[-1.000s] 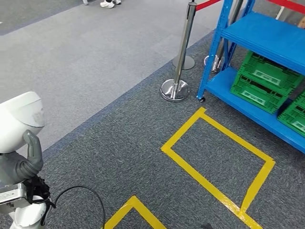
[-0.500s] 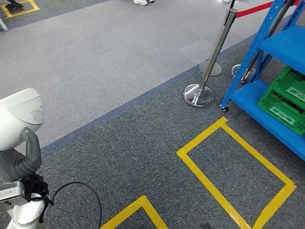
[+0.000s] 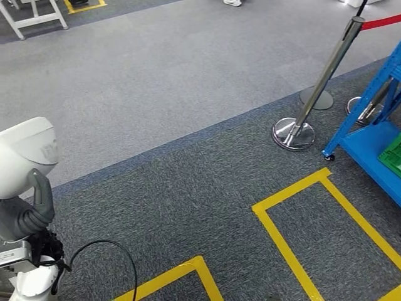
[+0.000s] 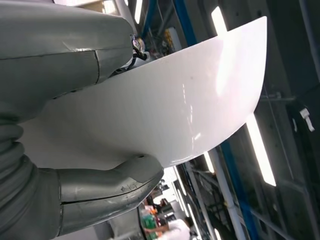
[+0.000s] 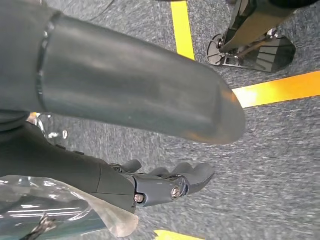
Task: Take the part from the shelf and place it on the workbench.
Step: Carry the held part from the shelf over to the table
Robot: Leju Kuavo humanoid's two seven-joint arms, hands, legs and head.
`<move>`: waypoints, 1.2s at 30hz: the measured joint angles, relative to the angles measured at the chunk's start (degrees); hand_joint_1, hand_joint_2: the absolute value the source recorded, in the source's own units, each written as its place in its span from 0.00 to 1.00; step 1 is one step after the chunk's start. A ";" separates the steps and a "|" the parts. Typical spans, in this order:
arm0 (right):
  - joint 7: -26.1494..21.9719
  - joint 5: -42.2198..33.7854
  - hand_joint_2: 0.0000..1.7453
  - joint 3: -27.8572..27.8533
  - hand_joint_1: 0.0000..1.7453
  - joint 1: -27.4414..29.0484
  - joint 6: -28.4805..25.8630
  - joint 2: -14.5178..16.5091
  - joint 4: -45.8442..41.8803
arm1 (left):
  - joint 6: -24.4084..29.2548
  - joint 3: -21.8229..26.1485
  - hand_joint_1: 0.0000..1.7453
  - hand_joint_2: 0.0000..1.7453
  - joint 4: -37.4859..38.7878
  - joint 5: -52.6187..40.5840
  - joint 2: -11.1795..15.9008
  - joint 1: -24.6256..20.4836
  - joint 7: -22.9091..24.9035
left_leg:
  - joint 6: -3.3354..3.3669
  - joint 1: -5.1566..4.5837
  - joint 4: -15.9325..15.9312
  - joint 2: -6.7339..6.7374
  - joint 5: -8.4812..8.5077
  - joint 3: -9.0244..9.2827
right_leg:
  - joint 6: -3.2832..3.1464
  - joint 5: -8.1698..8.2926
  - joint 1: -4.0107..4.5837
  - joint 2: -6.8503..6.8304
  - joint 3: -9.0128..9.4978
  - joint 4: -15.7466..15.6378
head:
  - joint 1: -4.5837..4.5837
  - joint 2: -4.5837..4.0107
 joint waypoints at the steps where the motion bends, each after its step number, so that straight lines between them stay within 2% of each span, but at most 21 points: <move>1: 0.01 0.01 0.00 0.00 0.00 -0.03 0.00 0.02 0.00 | -0.01 0.01 1.00 1.00 -0.01 -0.01 0.00 -0.02 0.04 | 0.38 -0.39 -4.12 1.48 1.44 2.21 | 0.17 -0.22 0.18 -0.61 0.21 0.05 | 0.00 0.00; 3: 0.02 0.03 0.00 0.00 0.00 -0.09 -0.01 0.03 0.00 | 0.00 0.01 1.00 1.00 -0.02 0.01 0.00 -0.07 0.12 | 1.12 -1.12 -8.87 3.69 2.35 4.56 | 0.57 -0.56 0.44 -1.71 0.42 0.12 | 0.04 0.00; 4: 0.03 0.05 0.00 -0.01 0.00 -0.15 -0.01 0.04 0.00 | -0.01 0.02 1.00 1.00 -0.02 0.01 0.01 -0.04 0.18 | 1.39 -1.41 -9.33 3.89 2.06 4.64 | 0.78 -0.67 0.55 -2.32 0.47 0.09 | 0.09 0.00; 6: 0.05 0.09 0.00 -0.01 0.00 -0.39 -0.02 0.04 0.00 | -0.01 0.09 1.00 1.00 -0.02 0.01 0.06 0.09 0.28 | 1.96 -1.29 -9.78 2.57 2.26 4.55 | 1.30 -1.06 0.52 -2.79 0.64 0.13 | 0.21 0.00; 8: 0.04 0.14 0.00 0.00 0.00 -0.54 -0.04 0.04 0.00 | -0.01 0.16 1.00 1.00 -0.04 0.01 0.07 0.03 0.32 | 2.60 -0.88 -10.27 1.40 2.56 4.74 | 1.77 -2.82 0.39 -0.29 -0.35 2.52 | 0.44 0.00; 10: 0.03 0.19 0.00 0.00 0.00 -0.45 -0.04 0.04 0.01 | -0.02 0.17 1.00 1.00 -0.04 0.00 -0.02 -0.02 0.34 | 2.96 -0.67 -10.38 0.20 2.67 4.78 | 1.99 -6.32 0.25 2.69 -3.93 9.74 | 0.71 0.00; 12: 0.04 0.26 0.00 0.00 0.00 -0.25 -0.04 0.04 0.02 | -0.05 0.17 1.00 1.00 -0.04 -0.01 -0.08 0.15 0.35 | 3.03 -0.67 -10.33 -1.26 2.66 4.76 | 2.11 -8.24 0.20 3.38 -7.63 16.32 | 0.79 0.00; 13: 0.05 0.30 0.00 -0.01 0.00 -0.17 -0.06 0.04 0.02 | -0.07 0.17 1.00 1.00 -0.04 -0.01 -0.09 0.22 0.35 | 3.02 -0.66 -10.28 -2.02 2.65 4.79 | 2.14 -7.48 0.16 3.44 -8.20 16.68 | 0.79 0.00; 15: 0.05 0.36 0.00 -0.01 0.00 -0.16 -0.11 0.04 0.02 | -0.09 0.17 1.00 1.00 -0.04 -0.01 -0.09 0.28 0.35 | 2.86 -0.54 -10.05 -3.50 2.55 4.87 | 2.15 -3.00 -0.08 4.22 -6.11 10.74 | 0.80 0.00; 16: 0.05 0.39 0.00 -0.01 0.00 -0.18 -0.13 0.04 0.02 | -0.10 0.17 1.00 1.00 -0.04 -0.02 -0.09 0.28 0.35 | 2.65 -0.53 -9.87 -4.17 2.46 4.84 | 2.18 -1.12 -0.27 5.45 -4.48 6.82 | 0.82 0.00; 17: 0.05 0.42 0.00 -0.01 0.00 -0.18 -0.14 0.04 0.02 | -0.12 0.17 1.00 1.00 -0.04 -0.03 -0.09 0.24 0.36 | 2.39 -0.52 -9.62 -4.82 2.37 4.69 | 2.15 0.08 -0.46 6.60 -2.87 3.43 | 0.79 0.00; 19: 0.05 0.48 0.00 0.00 0.00 -0.17 -0.15 0.04 0.02 | -0.14 0.16 1.00 1.00 -0.04 -0.06 -0.09 0.19 0.37 | 1.66 -0.42 -9.37 -5.96 2.50 4.22 | 1.91 0.17 -0.50 7.78 -1.52 0.94 | 0.74 0.00; 21: 0.05 0.50 0.00 -0.01 0.00 -0.18 -0.16 0.03 0.02 | -0.14 0.13 1.00 1.00 -0.03 -0.09 -0.09 0.30 0.37 | 0.97 -0.19 -9.32 -6.60 2.67 3.85 | 1.31 0.31 -0.40 6.70 -1.24 0.62 | 0.73 0.00; 23: 0.05 0.51 0.00 -0.04 0.00 -0.21 -0.17 0.02 0.01 | -0.13 0.09 1.00 1.00 -0.02 -0.11 -0.09 0.29 0.37 | 0.46 -0.24 -7.48 -4.62 1.39 2.98 | 0.67 0.52 -0.44 5.48 -0.92 0.23 | 0.55 0.00; 25: 0.05 0.55 0.00 -0.07 0.00 -0.17 -0.17 0.02 0.00 | -0.10 0.05 1.00 1.00 -0.02 -0.14 -0.11 0.12 0.37 | 0.04 -0.26 -1.70 -1.95 -1.77 0.41 | 0.22 0.50 -0.33 4.14 -0.67 0.04 | 0.33 0.00; 27: 0.05 0.58 0.00 -0.11 0.00 -0.08 -0.17 0.02 0.00 | -0.10 -0.01 1.00 1.00 0.01 -0.15 -0.14 0.17 0.37 | -0.23 -0.08 4.49 -1.28 -4.04 -2.48 | -0.04 0.29 -0.14 2.62 -0.56 0.08 | 0.29 0.00; 28: 0.05 0.58 0.00 -0.15 0.00 -0.06 -0.17 0.02 0.00 | -0.10 -0.02 1.00 1.00 0.03 -0.16 -0.14 0.23 0.37 | -0.25 -0.03 5.35 -1.20 -3.80 -2.88 | -0.09 0.17 -0.06 1.88 -0.51 0.11 | 0.28 0.00; 30: 0.05 0.58 0.00 -0.21 0.00 -0.07 -0.17 0.02 0.00 | -0.10 -0.03 1.00 1.00 0.05 -0.17 -0.13 0.28 0.37 | -0.01 -0.06 1.42 -0.64 -0.84 -0.86 | -0.01 -0.14 0.06 0.49 -0.23 0.15 | 0.29 0.00; 32: 0.04 0.58 0.00 -0.22 0.00 -0.10 -0.17 0.03 0.00 | -0.10 -0.04 1.00 1.00 0.05 -0.19 -0.11 0.22 0.37 | 0.57 -0.59 -5.51 1.58 1.79 2.71 | 0.29 -0.53 0.27 -0.66 0.16 0.23 | 0.25 0.00; 34: 0.02 0.58 0.00 -0.22 0.00 -0.15 -0.17 0.04 0.00 | -0.10 -0.06 1.00 1.00 0.04 -0.21 -0.11 0.12 0.36 | 1.26 -1.18 -8.74 3.01 2.04 4.22 | 0.75 -0.87 0.53 -1.78 0.31 0.27 | 0.28 0.00; 36: 0.02 0.59 0.00 -0.22 0.00 -0.35 -0.16 0.04 0.00 | -0.08 -0.03 1.00 1.00 0.02 -0.24 -0.08 0.15 0.34 | 1.92 -1.23 -9.21 2.02 1.96 4.24 | 1.25 -1.19 0.59 -2.91 0.45 0.23 | 0.38 0.00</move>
